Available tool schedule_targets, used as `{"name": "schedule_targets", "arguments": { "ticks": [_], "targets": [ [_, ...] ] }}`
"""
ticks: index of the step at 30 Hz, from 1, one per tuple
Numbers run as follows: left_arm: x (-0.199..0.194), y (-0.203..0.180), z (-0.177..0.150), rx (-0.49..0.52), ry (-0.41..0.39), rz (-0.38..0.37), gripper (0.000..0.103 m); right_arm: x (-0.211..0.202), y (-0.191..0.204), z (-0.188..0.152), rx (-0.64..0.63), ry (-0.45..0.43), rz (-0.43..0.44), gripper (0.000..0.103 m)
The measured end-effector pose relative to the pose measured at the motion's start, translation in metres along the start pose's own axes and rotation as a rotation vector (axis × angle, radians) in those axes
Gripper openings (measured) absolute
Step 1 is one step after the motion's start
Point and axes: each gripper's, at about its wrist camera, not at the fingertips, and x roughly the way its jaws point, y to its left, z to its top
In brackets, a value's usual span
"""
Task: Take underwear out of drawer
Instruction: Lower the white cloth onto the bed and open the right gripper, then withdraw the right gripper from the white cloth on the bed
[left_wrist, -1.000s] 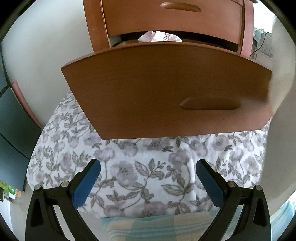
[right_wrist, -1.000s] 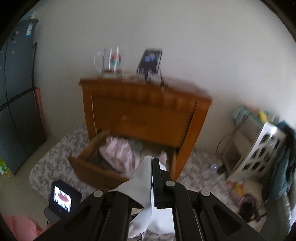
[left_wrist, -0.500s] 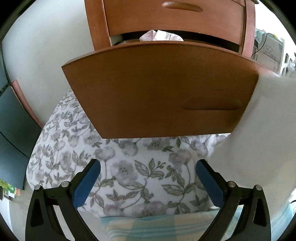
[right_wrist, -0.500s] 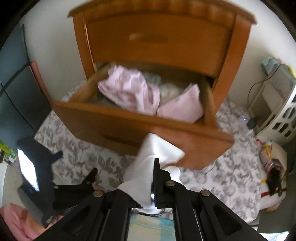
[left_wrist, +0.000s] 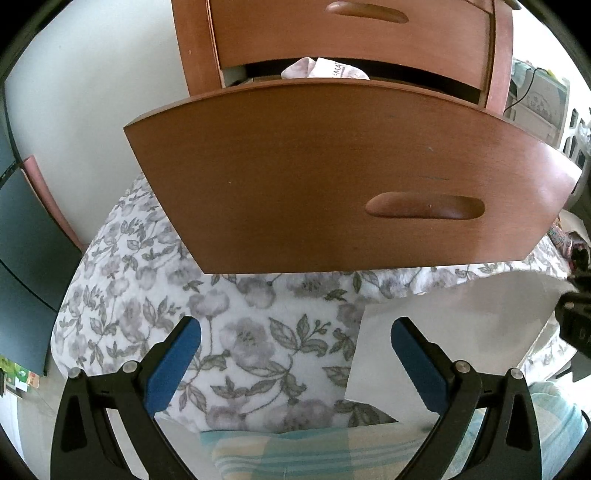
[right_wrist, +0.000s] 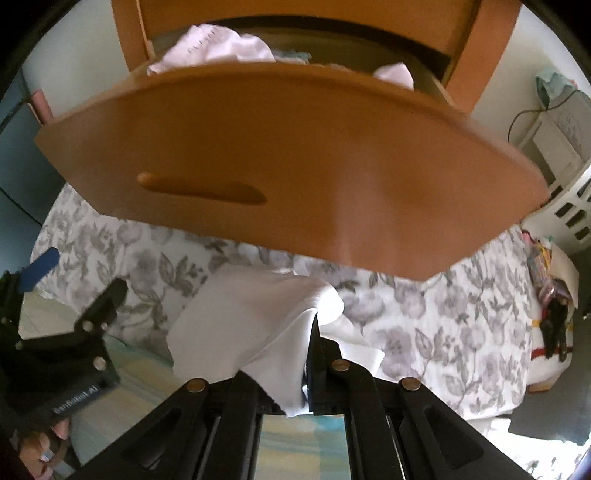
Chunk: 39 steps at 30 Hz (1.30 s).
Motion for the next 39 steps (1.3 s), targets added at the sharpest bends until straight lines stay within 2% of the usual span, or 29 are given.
{"name": "schedule_targets", "arguments": {
  "ticks": [4,6,8,10,12,21,31,33,39],
  "targets": [
    [0.0,0.0,0.0,0.002,-0.001,0.002,0.102,-0.003,-0.005,-0.003,0.0,0.008,-0.012,0.007],
    [0.0,0.0,0.0,0.002,0.0,0.002,0.102,-0.006,-0.006,-0.003,0.004,0.006,-0.019,0.022],
    [0.0,0.0,0.0,0.001,-0.001,0.002,0.102,-0.01,-0.007,-0.004,0.006,0.002,-0.03,0.034],
    [0.0,0.0,0.0,0.002,0.0,0.002,0.102,-0.013,-0.007,-0.004,0.005,-0.002,-0.033,0.039],
    [0.0,0.0,0.0,0.002,0.0,0.002,0.102,-0.016,-0.006,-0.005,0.004,-0.007,-0.039,0.053],
    [0.0,0.0,0.0,0.002,0.0,0.002,0.102,-0.026,-0.012,-0.01,0.031,-0.02,-0.064,0.074],
    [0.0,0.0,-0.002,0.001,0.002,0.001,0.102,-0.049,-0.015,-0.007,0.043,-0.088,-0.045,0.093],
    [0.0,0.0,-0.002,0.001,0.002,0.001,0.102,-0.057,-0.017,-0.005,0.053,-0.111,-0.046,0.102],
    [0.0,0.0,-0.002,0.001,0.002,0.001,0.102,-0.067,-0.019,-0.004,0.067,-0.139,-0.05,0.103]
  ]
}}
